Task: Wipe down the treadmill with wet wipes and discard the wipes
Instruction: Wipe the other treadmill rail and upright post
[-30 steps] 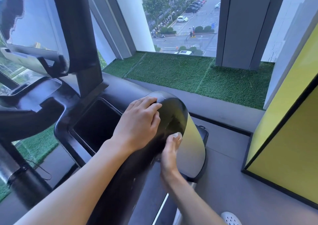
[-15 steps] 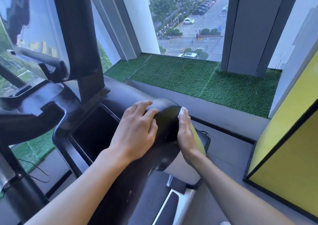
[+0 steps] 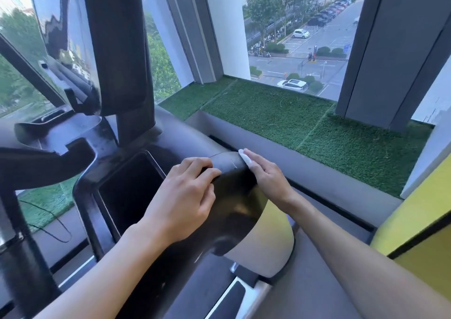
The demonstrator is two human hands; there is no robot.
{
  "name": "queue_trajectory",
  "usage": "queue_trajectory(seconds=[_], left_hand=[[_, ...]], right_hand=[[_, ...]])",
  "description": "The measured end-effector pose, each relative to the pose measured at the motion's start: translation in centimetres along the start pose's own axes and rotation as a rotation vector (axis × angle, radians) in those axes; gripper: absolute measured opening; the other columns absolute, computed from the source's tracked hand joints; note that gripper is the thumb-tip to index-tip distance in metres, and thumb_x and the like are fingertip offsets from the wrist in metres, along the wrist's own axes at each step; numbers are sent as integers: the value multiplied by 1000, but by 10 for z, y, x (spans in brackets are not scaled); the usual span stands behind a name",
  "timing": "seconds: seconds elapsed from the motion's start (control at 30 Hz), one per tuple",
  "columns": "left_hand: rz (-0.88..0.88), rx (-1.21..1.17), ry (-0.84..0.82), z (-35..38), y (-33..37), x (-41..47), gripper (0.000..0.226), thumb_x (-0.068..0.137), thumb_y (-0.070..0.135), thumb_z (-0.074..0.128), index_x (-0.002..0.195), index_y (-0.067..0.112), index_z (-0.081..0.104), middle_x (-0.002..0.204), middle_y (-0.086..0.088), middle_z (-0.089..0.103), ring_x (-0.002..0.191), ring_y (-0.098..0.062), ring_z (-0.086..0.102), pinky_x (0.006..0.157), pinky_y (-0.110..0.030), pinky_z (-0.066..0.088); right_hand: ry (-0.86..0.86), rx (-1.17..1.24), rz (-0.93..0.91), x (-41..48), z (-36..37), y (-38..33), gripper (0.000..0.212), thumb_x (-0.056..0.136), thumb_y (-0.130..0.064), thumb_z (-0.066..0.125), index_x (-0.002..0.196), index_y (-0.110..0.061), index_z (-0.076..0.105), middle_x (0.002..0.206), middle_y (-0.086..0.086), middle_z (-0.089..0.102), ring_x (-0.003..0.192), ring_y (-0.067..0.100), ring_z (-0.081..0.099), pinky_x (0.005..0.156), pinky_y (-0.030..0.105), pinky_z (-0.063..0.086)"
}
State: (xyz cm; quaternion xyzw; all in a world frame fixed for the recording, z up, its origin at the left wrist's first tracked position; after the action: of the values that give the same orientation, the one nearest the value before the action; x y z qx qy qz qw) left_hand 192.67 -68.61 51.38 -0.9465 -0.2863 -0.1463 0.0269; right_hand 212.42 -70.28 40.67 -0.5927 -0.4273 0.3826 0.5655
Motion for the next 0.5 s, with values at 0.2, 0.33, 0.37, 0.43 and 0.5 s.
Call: queue_trajectory(seconds=[0.2, 0.33, 0.37, 0.43, 0.5], left_hand=[[-16, 30, -4, -2, 3, -2, 35, 93, 26, 44, 120, 16, 65, 124, 2, 57, 119, -21, 50, 96, -39, 45], [-12, 55, -2, -1, 4, -2, 36, 93, 26, 44, 121, 16, 65, 125, 2, 57, 119, -22, 51, 95, -38, 46], [-12, 55, 0, -1, 5, -2, 36, 93, 26, 44, 120, 16, 65, 124, 1, 58, 118, -22, 51, 94, -39, 46], [-12, 55, 2, -1, 5, -3, 35, 93, 25, 43, 118, 15, 66, 123, 1, 58, 117, -23, 52, 93, -39, 47], [-15, 53, 2, -2, 5, -2, 36, 93, 25, 43, 118, 15, 66, 122, 1, 58, 117, -22, 52, 93, -39, 47]], right_hand=[[20, -81, -78, -6, 14, -12, 41, 101, -12, 42, 133, -26, 63, 145, -10, 52, 142, 4, 35, 120, 24, 21], [0, -225, -278, -15, 21, -14, 41, 101, -31, 38, 137, -30, 59, 151, -10, 42, 146, 2, 24, 120, 25, 11], [16, -194, -229, -11, 17, -8, 39, 103, -35, 37, 135, -32, 59, 148, -12, 44, 146, 3, 26, 121, 26, 13], [123, -62, -51, -4, 10, 1, 32, 105, -39, 38, 125, -31, 61, 136, -13, 54, 139, 10, 41, 116, 29, 26], [263, 6, 63, -6, 15, 3, 20, 105, -30, 44, 115, -24, 60, 128, -9, 58, 133, 15, 47, 108, 26, 31]])
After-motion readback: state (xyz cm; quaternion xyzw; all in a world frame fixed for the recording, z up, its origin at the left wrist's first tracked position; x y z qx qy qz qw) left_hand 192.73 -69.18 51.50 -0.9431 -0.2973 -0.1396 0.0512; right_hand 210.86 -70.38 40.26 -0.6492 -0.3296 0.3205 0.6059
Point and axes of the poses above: each hand's wrist, its own x-axis towards the middle knuckle, its own z-axis out of the palm, y = z × x, the point moved 3 cm from there along x, towards the middle knuckle
